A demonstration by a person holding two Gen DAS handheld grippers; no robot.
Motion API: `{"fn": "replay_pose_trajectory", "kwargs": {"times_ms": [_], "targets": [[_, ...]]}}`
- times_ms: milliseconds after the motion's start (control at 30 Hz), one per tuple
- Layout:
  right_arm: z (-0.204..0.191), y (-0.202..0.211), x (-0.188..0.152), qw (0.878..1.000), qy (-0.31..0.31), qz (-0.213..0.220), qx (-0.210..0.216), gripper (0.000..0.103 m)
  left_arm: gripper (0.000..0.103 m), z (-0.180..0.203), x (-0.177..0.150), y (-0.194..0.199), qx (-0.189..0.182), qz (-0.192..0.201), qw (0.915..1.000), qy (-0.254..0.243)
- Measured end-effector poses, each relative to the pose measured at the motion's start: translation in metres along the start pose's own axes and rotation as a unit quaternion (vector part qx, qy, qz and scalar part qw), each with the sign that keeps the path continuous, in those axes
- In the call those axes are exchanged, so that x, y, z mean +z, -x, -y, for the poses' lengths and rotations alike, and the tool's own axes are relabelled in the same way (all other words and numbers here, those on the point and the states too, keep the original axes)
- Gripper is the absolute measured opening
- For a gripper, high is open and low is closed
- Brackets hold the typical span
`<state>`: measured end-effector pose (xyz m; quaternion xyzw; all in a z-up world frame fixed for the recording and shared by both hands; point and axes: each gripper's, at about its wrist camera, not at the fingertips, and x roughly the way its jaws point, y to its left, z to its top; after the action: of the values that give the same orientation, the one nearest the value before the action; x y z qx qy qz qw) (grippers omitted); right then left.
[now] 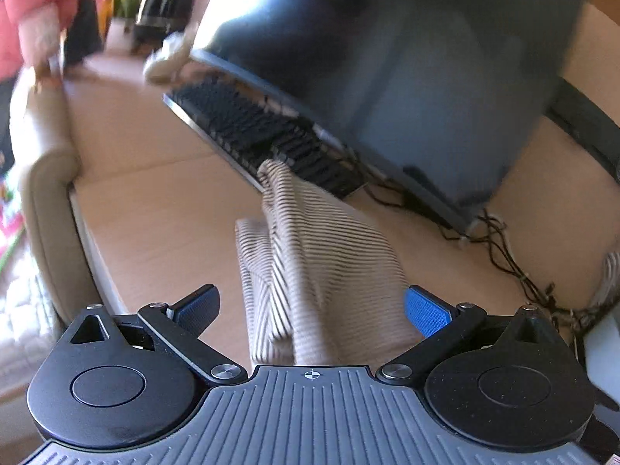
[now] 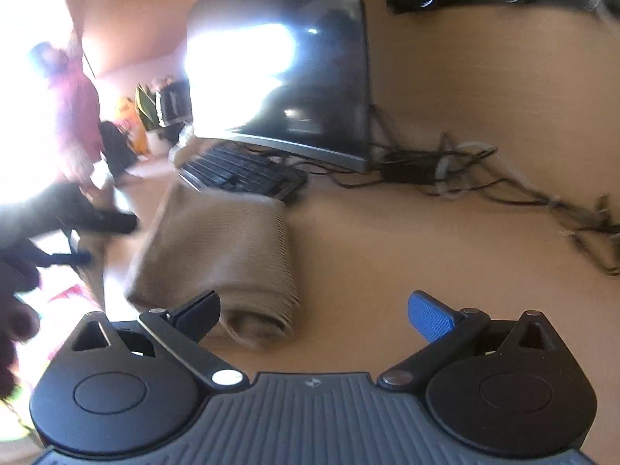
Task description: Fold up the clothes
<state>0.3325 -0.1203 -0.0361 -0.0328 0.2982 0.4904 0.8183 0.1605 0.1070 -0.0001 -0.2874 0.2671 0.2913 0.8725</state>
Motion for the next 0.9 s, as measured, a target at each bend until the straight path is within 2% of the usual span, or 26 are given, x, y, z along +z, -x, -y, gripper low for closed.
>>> {"fn": "replay_pose_trajectory", "kwargs": {"times_ms": [67,133,167,233,267,367,467,533,633,700,767,800,833,900], "targets": [[-0.003,-0.031,0.012,0.999,-0.012,-0.028,0.018,0.103,0.103,-0.006,0.009,-0.025,-0.021,-0.038,0.999,-0.012],[-0.008,-0.057,0.021,0.998,-0.021,-0.051,0.031,0.103,0.102,-0.012,0.014,-0.047,-0.021,-0.061,0.9977,-0.024],[-0.01,-0.071,0.025,0.997,-0.029,-0.06,0.04,0.103,0.1,-0.015,0.015,-0.056,-0.021,-0.07,0.997,-0.026],[-0.011,-0.096,0.031,0.994,-0.053,-0.078,0.057,0.103,0.089,-0.024,0.013,-0.071,-0.024,-0.091,0.9953,-0.024],[-0.011,-0.107,0.033,0.993,-0.065,-0.084,0.059,0.103,0.089,-0.03,0.012,-0.075,-0.031,-0.1,0.9943,-0.019],[-0.011,-0.134,0.037,0.988,-0.099,-0.098,0.067,0.103,0.088,-0.045,0.011,-0.084,-0.059,-0.119,0.9911,-0.011],[-0.01,-0.158,0.036,0.983,-0.118,-0.121,0.068,0.103,0.086,-0.049,0.016,-0.087,-0.086,-0.126,0.9875,-0.041],[-0.008,-0.163,0.036,0.982,-0.125,-0.116,0.081,0.103,0.083,-0.053,0.02,-0.09,-0.105,-0.133,0.9842,-0.051],[-0.007,-0.167,0.039,0.978,-0.127,-0.131,0.098,0.103,0.083,-0.057,0.02,-0.092,-0.129,-0.136,0.9802,-0.065],[-0.009,-0.173,0.04,0.967,-0.137,-0.158,0.145,0.103,0.081,-0.059,0.019,-0.092,-0.144,-0.137,0.9773,-0.075],[-0.012,-0.176,0.045,0.961,-0.159,-0.177,0.142,0.103,0.08,-0.061,0.02,-0.094,-0.159,-0.136,0.9741,-0.085],[-0.014,-0.173,0.048,0.961,-0.162,-0.175,0.14,0.101,0.079,-0.062,0.02,-0.096,-0.167,-0.134,0.9729,-0.088],[-0.017,-0.166,0.054,0.964,-0.159,-0.16,0.142,0.097,0.079,-0.064,0.022,-0.097,-0.175,-0.131,0.972,-0.087],[-0.026,-0.149,0.069,0.971,-0.131,-0.127,0.156,0.095,0.078,-0.065,0.025,-0.102,-0.189,-0.126,0.9703,-0.083]]}}
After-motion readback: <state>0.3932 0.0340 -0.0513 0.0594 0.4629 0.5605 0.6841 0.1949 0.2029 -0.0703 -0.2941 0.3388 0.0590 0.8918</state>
